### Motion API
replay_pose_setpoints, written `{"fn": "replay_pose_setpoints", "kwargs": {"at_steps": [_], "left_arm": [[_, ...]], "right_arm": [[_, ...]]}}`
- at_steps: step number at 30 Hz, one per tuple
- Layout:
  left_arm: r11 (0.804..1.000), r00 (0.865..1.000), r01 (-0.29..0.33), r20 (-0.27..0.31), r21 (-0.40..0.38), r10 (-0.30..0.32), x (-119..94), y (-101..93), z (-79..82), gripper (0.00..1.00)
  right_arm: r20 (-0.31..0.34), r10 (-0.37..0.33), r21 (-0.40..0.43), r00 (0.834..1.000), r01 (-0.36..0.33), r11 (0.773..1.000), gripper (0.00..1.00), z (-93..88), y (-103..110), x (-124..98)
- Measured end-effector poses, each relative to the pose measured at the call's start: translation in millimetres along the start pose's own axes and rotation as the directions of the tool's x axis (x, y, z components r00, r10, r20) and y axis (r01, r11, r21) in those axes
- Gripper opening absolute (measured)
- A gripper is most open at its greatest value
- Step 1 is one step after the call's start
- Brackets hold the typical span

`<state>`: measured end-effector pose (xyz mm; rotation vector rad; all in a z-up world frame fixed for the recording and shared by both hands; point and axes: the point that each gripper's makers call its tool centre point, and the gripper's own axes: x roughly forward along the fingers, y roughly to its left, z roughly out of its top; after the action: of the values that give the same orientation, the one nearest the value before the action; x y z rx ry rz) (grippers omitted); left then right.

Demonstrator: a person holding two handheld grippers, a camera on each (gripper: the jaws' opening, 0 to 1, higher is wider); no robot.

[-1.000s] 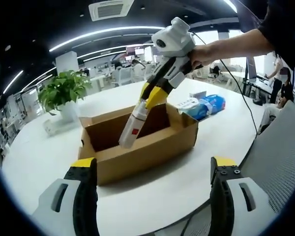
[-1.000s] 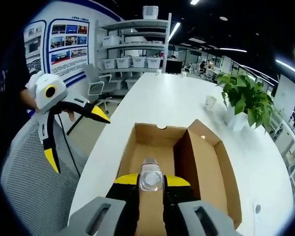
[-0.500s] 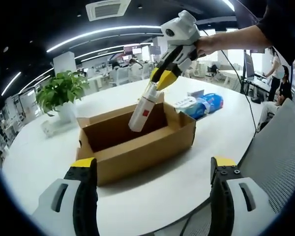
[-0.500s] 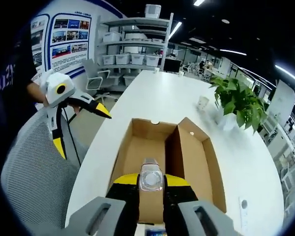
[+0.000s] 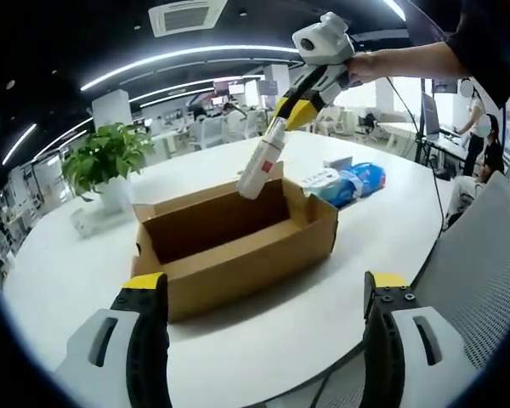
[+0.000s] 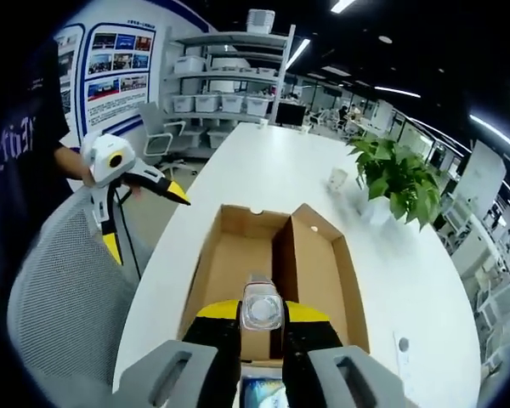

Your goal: Operate the shoe box by opening the lid, removing the specified soft item, and placing it in the target area until the item is outside and the box remains undamaged.

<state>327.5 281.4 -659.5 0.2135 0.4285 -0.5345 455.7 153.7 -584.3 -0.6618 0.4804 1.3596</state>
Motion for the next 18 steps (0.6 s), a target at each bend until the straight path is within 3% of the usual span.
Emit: {"fn": "replay_pose_setpoints", "kwargs": {"at_steps": [18], "left_arm": [[1.000, 1.000, -0.003, 0.012, -0.017, 0.003, -2, -0.7, 1.9, 0.96]], "right_arm": [[-0.059, -0.086, -0.008, 0.995, 0.086, 0.996, 0.12, -24.8, -41, -44]]}}
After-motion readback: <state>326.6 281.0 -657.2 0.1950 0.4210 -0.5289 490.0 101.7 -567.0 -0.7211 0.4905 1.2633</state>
